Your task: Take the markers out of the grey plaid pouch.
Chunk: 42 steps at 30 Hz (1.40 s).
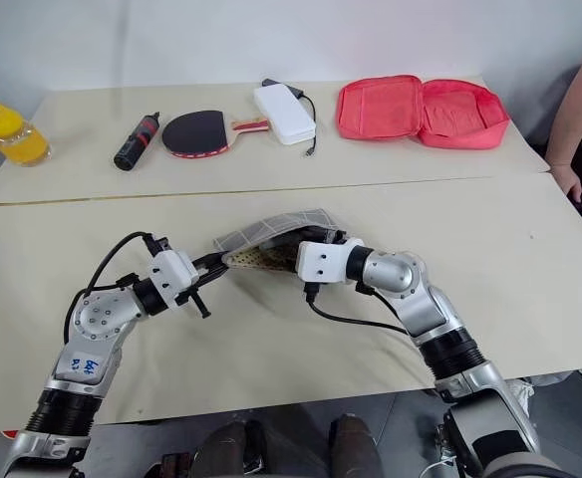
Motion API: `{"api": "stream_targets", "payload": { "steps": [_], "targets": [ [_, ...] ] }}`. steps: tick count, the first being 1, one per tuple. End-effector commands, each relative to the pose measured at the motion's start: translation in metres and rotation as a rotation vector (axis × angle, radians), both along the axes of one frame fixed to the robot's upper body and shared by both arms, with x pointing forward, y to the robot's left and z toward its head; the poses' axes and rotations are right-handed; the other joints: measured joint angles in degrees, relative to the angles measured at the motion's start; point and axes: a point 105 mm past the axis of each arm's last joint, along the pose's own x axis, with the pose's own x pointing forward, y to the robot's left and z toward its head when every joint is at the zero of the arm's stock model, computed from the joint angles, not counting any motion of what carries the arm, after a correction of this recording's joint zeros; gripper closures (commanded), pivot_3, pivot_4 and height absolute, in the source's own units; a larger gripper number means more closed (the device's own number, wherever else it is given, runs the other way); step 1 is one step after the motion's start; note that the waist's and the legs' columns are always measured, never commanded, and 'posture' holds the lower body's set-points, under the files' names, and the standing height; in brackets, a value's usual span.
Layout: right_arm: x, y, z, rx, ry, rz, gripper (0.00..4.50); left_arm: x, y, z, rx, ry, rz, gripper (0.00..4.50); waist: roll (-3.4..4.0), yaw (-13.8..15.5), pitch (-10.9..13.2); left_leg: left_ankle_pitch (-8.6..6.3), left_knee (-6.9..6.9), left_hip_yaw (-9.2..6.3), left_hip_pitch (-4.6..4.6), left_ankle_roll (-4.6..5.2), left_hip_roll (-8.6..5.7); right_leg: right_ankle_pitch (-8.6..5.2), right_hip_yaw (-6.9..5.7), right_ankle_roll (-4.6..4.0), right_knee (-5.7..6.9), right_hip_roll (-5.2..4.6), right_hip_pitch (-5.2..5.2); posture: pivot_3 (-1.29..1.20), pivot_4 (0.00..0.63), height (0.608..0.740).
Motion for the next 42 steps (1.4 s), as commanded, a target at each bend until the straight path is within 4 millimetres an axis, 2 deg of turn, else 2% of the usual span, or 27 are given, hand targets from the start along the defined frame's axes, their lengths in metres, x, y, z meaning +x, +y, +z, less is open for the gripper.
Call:
{"api": "stream_targets", "payload": {
  "steps": [1,8,11,17,20,22,26,36,39,41,42],
  "targets": [
    [-0.011,0.002,0.023,-0.034,0.029,0.071,1.61,-0.008,-0.013,0.021,-0.076,0.011,-0.076,4.5,0.0,0.1,0.0,0.0,0.0,-0.01,0.0,0.0,0.0,0.0,0.0,0.0,0.0,0.0,0.0,0.0,0.15,0.74],
    [-0.014,-0.019,0.045,-0.177,0.184,0.074,1.61,-0.024,-0.036,0.027,-0.229,0.3,-0.221,4.5,0.0,0.1,0.0,0.0,0.02,-0.05,0.01,0.0,0.01,0.0,0.01,0.0,0.03,0.02,0.01,0.0,0.15,0.74],
    [-0.015,-0.026,0.038,-0.289,0.228,0.069,1.61,-0.028,-0.045,0.028,-0.29,0.405,-0.237,4.5,0.01,0.2,0.0,0.0,0.04,-0.05,0.0,0.0,0.0,0.0,0.02,0.0,0.02,0.0,0.02,0.0,0.15,0.74],
    [-0.013,-0.021,0.019,-0.376,0.266,0.079,1.61,-0.033,-0.054,0.023,-0.409,0.565,-0.271,4.5,0.01,0.0,0.0,0.0,0.04,-0.07,0.02,0.0,0.0,0.0,0.03,0.0,0.02,0.02,0.02,0.0,0.15,0.74],
    [-0.007,-0.023,0.001,-0.434,0.27,0.062,1.61,-0.028,-0.053,0.016,-0.402,0.578,-0.247,4.5,0.0,0.1,0.0,0.0,0.07,-0.07,0.02,-0.01,0.0,0.0,0.03,0.0,0.02,0.03,0.04,0.0,0.15,0.74],
    [-0.001,-0.025,-0.004,-0.45,0.246,0.044,1.61,-0.026,-0.052,0.016,-0.41,0.58,-0.241,4.5,0.0,0.1,0.0,0.0,0.08,-0.07,0.03,0.0,0.0,0.0,0.03,0.0,0.0,0.02,0.05,0.0,0.15,0.74],
    [0.011,-0.019,0.0,-0.393,0.173,0.013,1.61,-0.025,-0.051,0.016,-0.4,0.579,-0.237,4.5,0.0,0.0,0.0,0.0,0.08,-0.07,0.03,-0.01,0.0,0.0,0.03,-0.01,0.01,0.02,0.05,0.0,0.15,0.74],
    [0.011,-0.018,-0.009,-0.4,0.161,0.013,1.61,-0.023,-0.052,0.018,-0.402,0.562,-0.233,4.5,0.0,0.0,0.0,0.01,0.08,-0.07,0.04,-0.02,0.01,0.0,0.03,-0.01,0.03,0.03,0.05,0.0,0.15,0.74],
    [0.012,-0.019,-0.008,-0.396,0.15,0.01,2.21,-0.023,-0.051,0.016,-0.404,0.567,-0.227,4.5,0.0,0.0,0.0,0.01,0.08,-0.07,0.04,-0.02,0.01,0.0,0.03,-0.01,0.03,0.03,0.05,0.0,0.15,0.74],
    [0.013,-0.018,-0.006,-0.392,0.139,0.007,2.81,-0.023,-0.051,0.015,-0.4,0.566,-0.224,4.5,0.0,0.0,0.0,0.01,0.08,-0.07,0.03,-0.02,0.01,0.0,0.03,-0.01,0.03,0.02,0.05,0.0,0.15,0.74],
    [0.013,-0.018,-0.004,-0.391,0.131,0.006,2.81,-0.023,-0.051,0.015,-0.402,0.564,-0.22,4.5,0.0,0.0,0.0,0.01,0.08,-0.07,0.04,-0.02,0.01,0.0,0.04,-0.01,0.03,0.02,0.05,0.0,0.15,0.74]
  ]
}}
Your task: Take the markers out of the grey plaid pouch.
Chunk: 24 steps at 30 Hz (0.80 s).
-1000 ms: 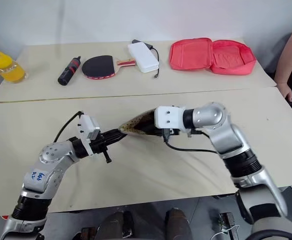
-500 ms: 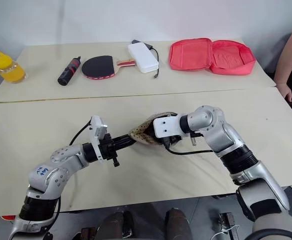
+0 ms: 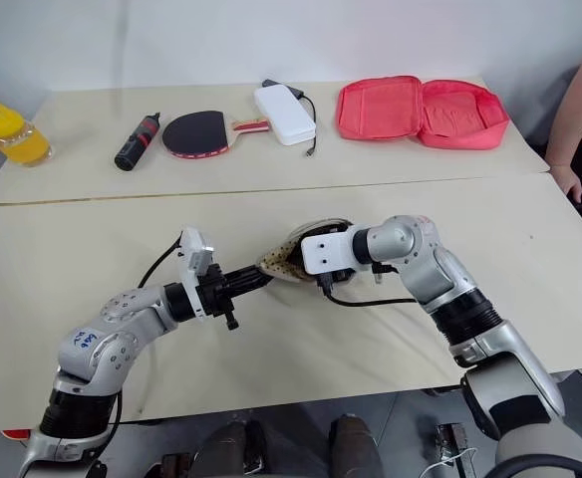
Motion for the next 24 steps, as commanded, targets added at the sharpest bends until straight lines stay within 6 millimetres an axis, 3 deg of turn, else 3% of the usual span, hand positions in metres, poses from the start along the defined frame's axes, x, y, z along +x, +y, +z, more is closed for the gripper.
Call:
{"api": "stream_targets", "payload": {
  "steps": [1,7,10,13,19,24],
  "targets": [
    [0.002,-0.001,0.006,0.01,-0.032,-0.004,2.81,0.001,0.001,0.011,-0.017,-0.057,0.009,4.5,0.0,0.0,0.0,0.0,0.0,0.0,0.0,0.0,0.0,0.0,0.0,0.0,0.0,0.0,0.0,0.0,0.15,0.74],
    [0.001,-0.008,0.016,0.009,-0.062,-0.002,2.81,0.005,0.007,0.014,-0.019,-0.073,0.041,4.5,0.0,0.1,0.0,0.0,0.0,0.0,0.0,0.0,0.0,0.0,0.0,0.0,0.0,0.0,0.0,0.0,0.15,0.74],
    [0.001,-0.01,0.019,0.008,-0.075,-0.003,3.45,0.005,0.009,0.015,-0.04,-0.054,0.042,4.5,0.0,0.1,0.0,0.0,0.0,0.0,0.0,0.0,0.0,0.0,0.0,0.0,0.0,-0.01,0.0,0.0,0.15,0.74],
    [-0.001,-0.006,0.027,0.035,-0.08,0.005,4.47,0.001,0.006,0.018,-0.076,-0.012,-0.004,4.5,0.0,0.0,0.0,0.0,0.0,0.0,0.0,0.0,0.0,0.0,0.0,0.0,0.0,0.0,0.0,0.0,0.15,0.74],
    [-0.01,-0.001,0.047,0.094,-0.043,0.036,4.47,-0.002,0.005,0.027,-0.145,0.052,-0.051,4.5,0.0,0.1,0.0,0.0,-0.01,-0.02,-0.01,0.0,0.0,0.0,-0.01,0.0,0.0,-0.01,0.0,0.0,0.15,0.74],
    [-0.023,-0.016,0.05,0.021,0.056,0.042,4.47,-0.007,0.004,0.029,-0.217,0.17,-0.109,4.5,-0.01,0.2,0.0,0.0,-0.02,-0.04,-0.01,0.0,-0.01,0.0,-0.01,0.0,-0.03,-0.01,0.01,0.0,0.15,0.74]
  ]
}}
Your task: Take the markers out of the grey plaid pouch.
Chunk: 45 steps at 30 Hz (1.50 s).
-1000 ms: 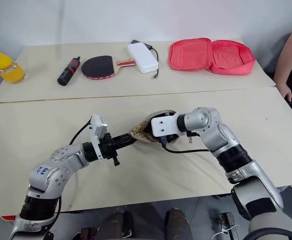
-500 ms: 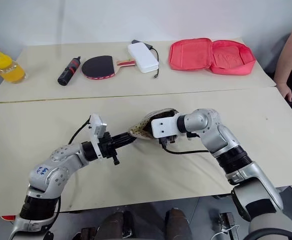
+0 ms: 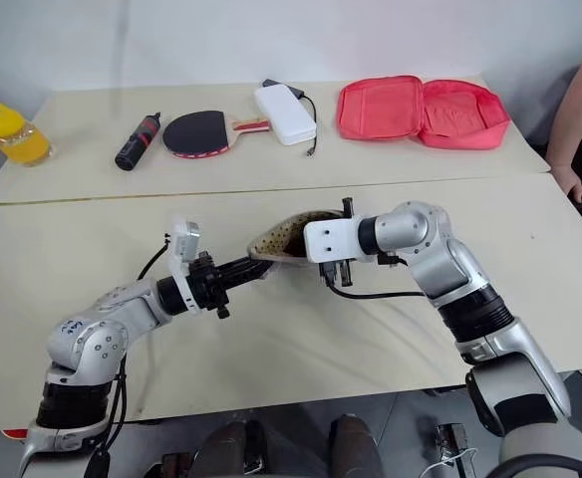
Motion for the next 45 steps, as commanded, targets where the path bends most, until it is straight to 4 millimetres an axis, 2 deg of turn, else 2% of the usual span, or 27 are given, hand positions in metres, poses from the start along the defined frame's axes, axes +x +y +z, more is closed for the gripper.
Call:
{"api": "stream_targets", "payload": {
  "steps": [1,4,7,8,10,15,20,32,45],
  "targets": [
    [-0.015,-0.008,0.022,0.015,0.069,0.025,4.47,-0.012,-0.003,0.012,-0.068,0.033,-0.087,4.5,-0.01,0.1,0.0,0.0,-0.02,0.0,0.0,0.0,-0.01,0.0,0.0,0.0,-0.02,0.0,0.01,0.0,0.15,0.74],
    [-0.021,-0.012,0.033,0.006,0.11,0.025,4.47,-0.022,-0.007,0.013,-0.123,0.107,-0.152,4.5,-0.01,0.1,0.0,0.0,-0.04,-0.02,-0.01,0.0,-0.01,0.0,-0.01,0.0,-0.04,0.0,0.0,0.0,0.15,0.74],
    [-0.029,-0.016,0.03,-0.026,0.199,0.021,4.47,-0.024,-0.008,0.005,-0.128,0.148,-0.144,4.5,-0.01,0.0,0.0,0.0,-0.02,-0.03,0.01,0.0,0.0,0.0,0.0,0.0,-0.03,0.0,0.02,0.0,0.15,0.74],
    [-0.03,-0.014,0.025,-0.034,0.208,0.025,4.32,-0.02,-0.006,0.001,-0.129,0.158,-0.114,4.5,-0.01,-0.1,0.0,0.0,-0.02,-0.03,0.01,0.0,0.0,0.0,0.0,0.0,-0.03,0.0,0.02,0.0,0.15,0.74],
    [-0.03,-0.009,0.017,-0.043,0.213,0.027,3.89,-0.015,-0.003,-0.006,-0.131,0.178,-0.075,4.5,-0.01,0.0,0.0,0.0,-0.01,-0.03,0.02,0.0,0.0,0.0,0.0,0.0,-0.04,0.01,0.03,0.0,0.15,0.74],
    [-0.031,-0.012,-0.001,-0.09,0.242,0.012,2.23,-0.007,-0.002,-0.027,-0.016,0.144,0.011,4.5,-0.01,0.1,0.0,0.0,0.02,-0.03,0.02,0.0,-0.03,0.0,0.0,0.0,-0.07,0.0,0.05,0.0,0.15,0.74],
    [-0.031,-0.014,-0.016,-0.121,0.264,-0.002,2.23,-0.011,-0.008,-0.025,0.012,0.07,-0.006,4.5,-0.01,0.2,0.0,0.0,0.03,-0.03,0.02,0.0,-0.03,0.0,-0.01,0.0,-0.11,0.0,0.08,0.0,0.15,0.74],
    [-0.02,-0.034,-0.044,-0.227,0.256,-0.07,2.23,-0.009,-0.007,-0.026,0.016,0.07,0.003,4.5,-0.01,0.0,0.0,0.0,0.04,-0.03,0.03,0.0,-0.01,0.0,0.0,0.0,-0.09,0.01,0.09,0.0,0.15,0.74],
    [-0.026,-0.027,-0.061,-0.238,0.313,-0.058,2.23,-0.005,-0.008,-0.024,0.014,0.057,0.022,4.5,-0.02,0.0,0.0,0.0,0.05,-0.03,0.05,0.0,-0.01,0.0,-0.01,0.0,-0.09,0.01,0.11,0.0,0.15,0.74]
  ]
}}
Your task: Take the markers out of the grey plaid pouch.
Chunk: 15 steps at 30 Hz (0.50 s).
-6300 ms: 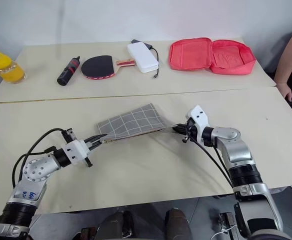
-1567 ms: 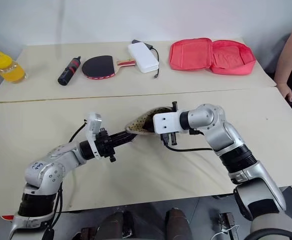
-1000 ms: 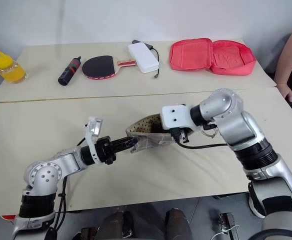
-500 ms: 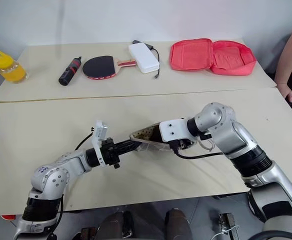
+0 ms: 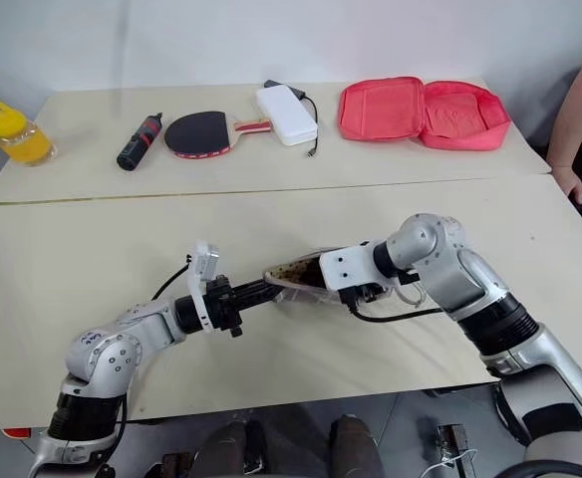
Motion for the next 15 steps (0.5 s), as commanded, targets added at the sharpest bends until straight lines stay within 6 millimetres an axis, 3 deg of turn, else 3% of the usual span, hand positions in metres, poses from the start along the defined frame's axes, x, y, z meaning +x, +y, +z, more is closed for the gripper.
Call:
{"api": "stream_targets", "payload": {
  "steps": [1,4,14,15],
  "targets": [
    [-0.003,-0.002,-0.018,-0.026,0.061,-0.023,2.23,0.004,0.006,0.008,-0.002,-0.045,0.039,4.5,-0.01,0.0,0.0,0.0,0.0,0.0,0.01,0.0,0.0,0.0,0.0,0.0,0.0,0.0,0.01,0.0,0.15,0.74],
    [0.003,-0.004,-0.019,-0.039,0.023,-0.03,2.78,0.004,0.006,0.007,-0.003,-0.043,0.037,4.5,-0.02,-0.1,0.0,0.0,0.0,0.0,0.05,0.0,0.01,0.0,0.0,0.0,0.0,0.01,0.03,0.0,0.15,0.74],
    [0.005,-0.003,-0.022,-0.045,0.023,-0.03,2.78,0.004,0.005,0.008,0.004,-0.05,0.036,4.5,-0.03,-0.2,0.0,-0.02,-0.17,-0.01,0.89,-0.02,0.01,-0.02,-0.02,-0.04,-0.38,0.02,0.98,0.0,0.15,0.74],
    [0.005,-0.004,-0.023,-0.046,0.026,-0.03,2.95,0.004,0.005,0.008,0.005,-0.051,0.036,4.5,-0.03,-0.2,0.0,-0.02,-0.17,-0.01,0.89,-0.02,0.01,-0.02,-0.02,-0.04,-0.38,0.02,0.99,0.0,0.15,0.74]
  ]
}}
